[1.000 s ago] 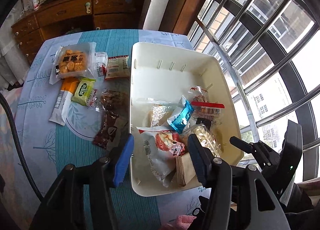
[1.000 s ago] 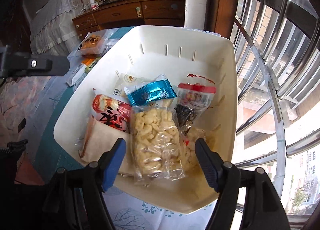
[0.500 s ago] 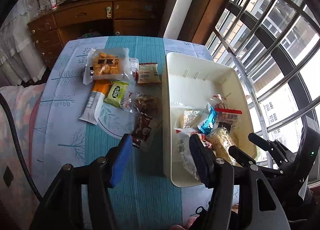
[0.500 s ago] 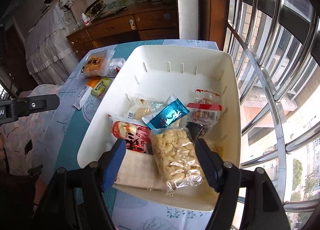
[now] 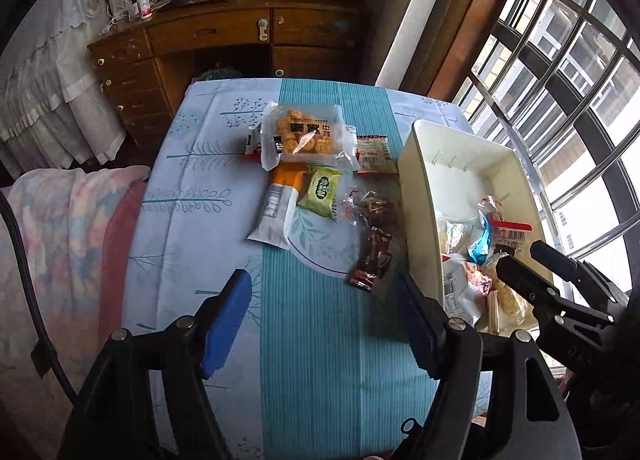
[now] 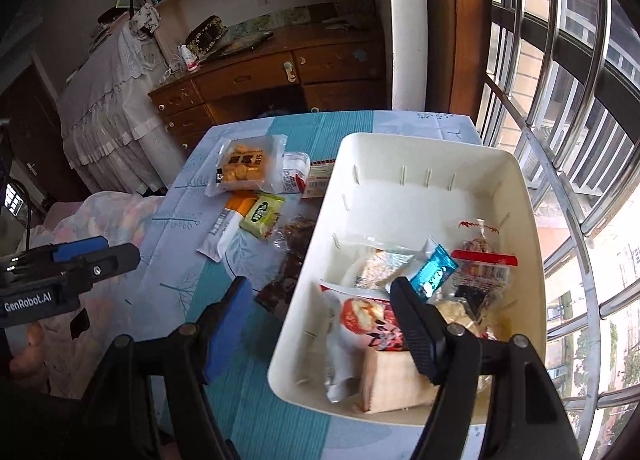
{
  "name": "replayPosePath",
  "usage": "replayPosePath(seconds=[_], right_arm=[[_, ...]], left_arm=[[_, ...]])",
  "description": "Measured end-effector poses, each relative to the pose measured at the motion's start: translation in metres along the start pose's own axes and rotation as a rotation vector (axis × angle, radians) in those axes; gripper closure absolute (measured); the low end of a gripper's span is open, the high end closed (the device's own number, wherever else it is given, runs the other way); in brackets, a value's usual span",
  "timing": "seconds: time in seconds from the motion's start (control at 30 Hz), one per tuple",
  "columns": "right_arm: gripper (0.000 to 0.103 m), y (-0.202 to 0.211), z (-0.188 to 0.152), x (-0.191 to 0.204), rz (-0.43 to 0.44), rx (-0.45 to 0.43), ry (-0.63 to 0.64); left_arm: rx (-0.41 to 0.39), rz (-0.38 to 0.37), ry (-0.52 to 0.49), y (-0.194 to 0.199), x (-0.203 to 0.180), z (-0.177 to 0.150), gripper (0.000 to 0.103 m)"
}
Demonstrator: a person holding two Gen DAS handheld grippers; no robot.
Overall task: Organize snacks
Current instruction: 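Withdraw both tools from the tray, then move both tools back over the remaining snacks on the table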
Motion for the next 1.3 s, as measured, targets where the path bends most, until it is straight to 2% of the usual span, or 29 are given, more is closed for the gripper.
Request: replayPosePath(seconds=[0.33,0.5,0.8,0.97,1.07,1.23,1.3], right_arm=[[0.031,-0.011,0.006,0.057,-0.001,-0.020,-0.088],[0.031,-0.014,0.008,0.079,0.005,-0.057,-0.154],[0.031,-0.030,-0.002,0.100,-0.056,-0.118,-0.293],[0.031,-0.032,-0.016,0.099,-0.162,-0.161,-0.422],[0.031,-0.033,-0.028,0.099,-0.213,-0.162,-0.476],[0.031,-0.041,-0.040,0.108,-0.262,-0.156,-0.475],[0.031,-0.045,-0.044,0.109,-0.335,-0.148,-0.459]], left_arm=[[-0.018,-0.012,-0.085,0.010,0.052,0.009,0.032],[-0.035,-0.018,-0.132,0.014,0.076,0.017,0.029],[-0.043,-0.058,-0.198,0.011,0.108,0.036,0.028],[-0.032,-0.101,-0.189,0.001,0.112,0.048,0.027],[-0.016,-0.101,-0.188,-0.009,0.109,0.055,0.027],[0.002,-0.121,-0.175,-0.021,0.099,0.066,0.025],[0.012,-0.126,-0.168,-0.026,0.095,0.070,0.024]])
Point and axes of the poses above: each gripper's, at about its wrist camera, not at the fingertips, and y roughly against the way its jaws point, x to its left, z to its top, the point moved 8 cm from there along -y, roughly the way its jaws point, and after that the axes turned 4 degrees about -y, right-handed, at the moved point
